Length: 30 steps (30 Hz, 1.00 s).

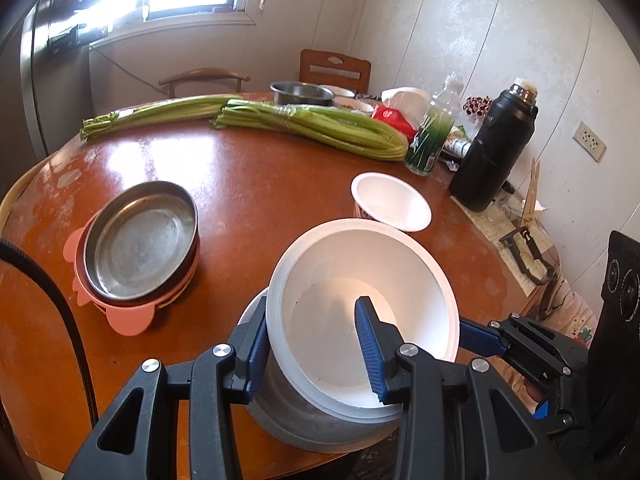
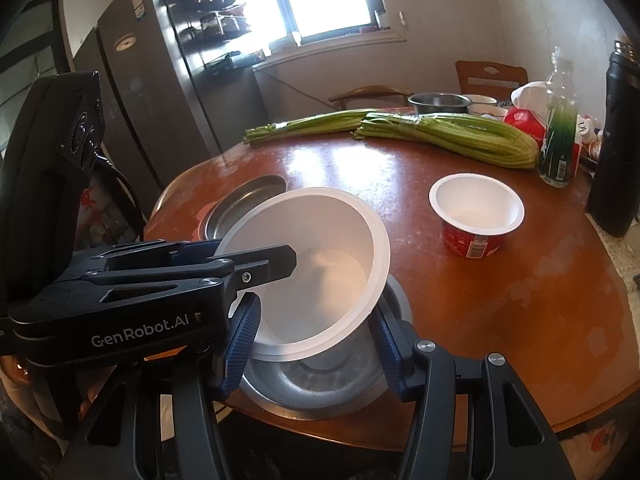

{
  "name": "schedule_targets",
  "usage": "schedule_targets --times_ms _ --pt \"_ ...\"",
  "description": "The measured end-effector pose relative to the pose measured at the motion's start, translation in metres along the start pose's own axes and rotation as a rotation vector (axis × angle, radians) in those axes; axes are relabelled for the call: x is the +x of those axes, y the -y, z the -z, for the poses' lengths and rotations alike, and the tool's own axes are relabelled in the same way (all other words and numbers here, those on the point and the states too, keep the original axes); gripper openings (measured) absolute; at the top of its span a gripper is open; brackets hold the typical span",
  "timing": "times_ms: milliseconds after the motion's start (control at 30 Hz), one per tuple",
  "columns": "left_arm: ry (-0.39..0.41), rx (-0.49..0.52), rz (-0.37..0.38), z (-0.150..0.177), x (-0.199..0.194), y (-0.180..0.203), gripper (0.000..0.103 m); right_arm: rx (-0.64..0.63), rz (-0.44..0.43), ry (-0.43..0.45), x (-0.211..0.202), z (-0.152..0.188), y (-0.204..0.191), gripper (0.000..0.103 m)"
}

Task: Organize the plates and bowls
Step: 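Lower the held white bowl into the large steel bowl with the left tool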

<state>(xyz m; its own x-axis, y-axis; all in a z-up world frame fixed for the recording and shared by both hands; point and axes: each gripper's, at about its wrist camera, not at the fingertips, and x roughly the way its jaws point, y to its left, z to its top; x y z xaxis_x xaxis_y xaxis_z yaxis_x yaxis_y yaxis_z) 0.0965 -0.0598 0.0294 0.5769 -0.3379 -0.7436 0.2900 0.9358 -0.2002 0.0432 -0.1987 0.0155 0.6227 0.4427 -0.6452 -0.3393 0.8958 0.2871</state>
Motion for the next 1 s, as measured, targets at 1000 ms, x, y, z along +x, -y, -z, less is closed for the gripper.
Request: schedule_targets --times_ms 1000 --pt "-0.090 -0.019 -0.024 0.018 0.045 -0.007 0.041 0.005 0.015 -0.100 0.031 0.019 0.007 0.058"
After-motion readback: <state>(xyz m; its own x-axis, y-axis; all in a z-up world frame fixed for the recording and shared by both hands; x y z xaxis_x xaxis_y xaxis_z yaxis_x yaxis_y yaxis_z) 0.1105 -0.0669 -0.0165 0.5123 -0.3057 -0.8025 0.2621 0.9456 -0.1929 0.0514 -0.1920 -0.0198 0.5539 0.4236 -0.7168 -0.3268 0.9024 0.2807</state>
